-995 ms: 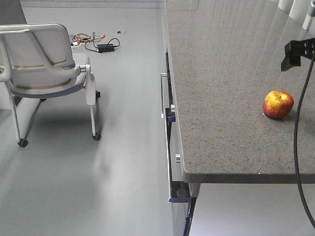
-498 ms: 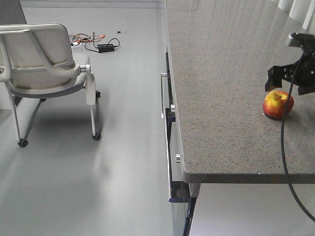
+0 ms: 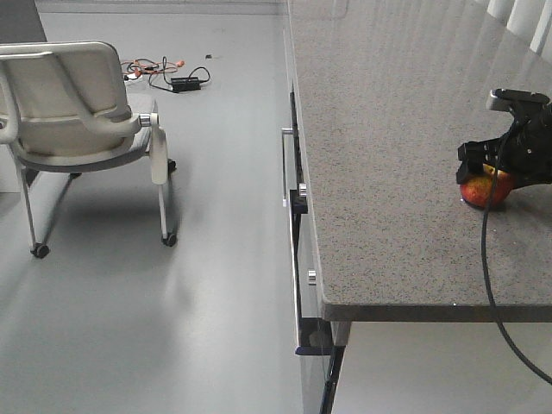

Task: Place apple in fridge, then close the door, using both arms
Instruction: 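Close the right gripper on the apple and lift it, then drive away from the counter holding the apple in the right gripper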

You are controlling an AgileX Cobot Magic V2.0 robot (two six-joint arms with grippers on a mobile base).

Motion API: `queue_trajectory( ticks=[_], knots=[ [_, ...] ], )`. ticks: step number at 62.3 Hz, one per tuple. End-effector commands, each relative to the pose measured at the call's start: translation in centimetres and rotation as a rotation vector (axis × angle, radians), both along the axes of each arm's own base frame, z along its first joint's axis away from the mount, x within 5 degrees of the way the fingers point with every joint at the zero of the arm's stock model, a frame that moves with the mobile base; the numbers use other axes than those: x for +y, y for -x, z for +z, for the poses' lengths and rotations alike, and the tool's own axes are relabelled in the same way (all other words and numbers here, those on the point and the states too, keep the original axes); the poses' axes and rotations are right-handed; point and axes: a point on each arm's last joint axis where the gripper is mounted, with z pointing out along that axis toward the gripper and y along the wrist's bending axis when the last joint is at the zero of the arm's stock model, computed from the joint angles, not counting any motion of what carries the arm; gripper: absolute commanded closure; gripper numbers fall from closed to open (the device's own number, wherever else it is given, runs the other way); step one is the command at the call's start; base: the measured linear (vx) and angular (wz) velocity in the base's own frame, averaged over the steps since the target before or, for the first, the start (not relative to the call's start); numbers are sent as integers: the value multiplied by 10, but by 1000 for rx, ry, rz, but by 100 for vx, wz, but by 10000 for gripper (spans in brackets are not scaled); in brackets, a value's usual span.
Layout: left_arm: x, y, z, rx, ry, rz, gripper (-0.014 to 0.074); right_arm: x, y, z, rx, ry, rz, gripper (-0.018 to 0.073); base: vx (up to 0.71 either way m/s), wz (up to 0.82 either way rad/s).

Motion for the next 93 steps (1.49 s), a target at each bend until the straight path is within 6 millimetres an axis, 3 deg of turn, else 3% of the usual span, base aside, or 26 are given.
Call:
queue_trajectory(
  ticks=[1,13,18,27,31,40,50,59,74,84,93],
  knots=[
    [-1,0,-2,-68,3,-6,603,-1,4,42,-107,34,5,29,0,0],
    [-1,0,-2,-68,3,-6,603,0,5,43,-103,22,8,242,0,0],
    [-1,0,-2,-68,3,-6,603,5,7,53,-132,-12,30,330,0,0],
    [-1,0,-2,-68,3,-6,603,19,19,99,-274,-71,119,449,0,0],
    [-1,0,-2,-68,3,-6,603,27,33,133,-368,-99,165,483,0,0],
    [-1,0,-2,-68,3,-6,603,50,77,207,-546,-169,274,505,0,0],
    [-1,0,-2,-68,3,-6,603,72,135,264,-647,-216,397,504,0,0],
    [-1,0,-2,-68,3,-6,603,87,180,287,-619,-225,511,504,0,0],
    [-1,0,-2,-68,3,-6,603,102,248,331,-768,-151,536,504,0,0],
    [-1,0,-2,-68,3,-6,603,107,270,342,-815,-127,546,504,0,0],
    [-1,0,-2,-68,3,-6,603,108,277,345,-830,-123,550,504,0,0]
  ],
)
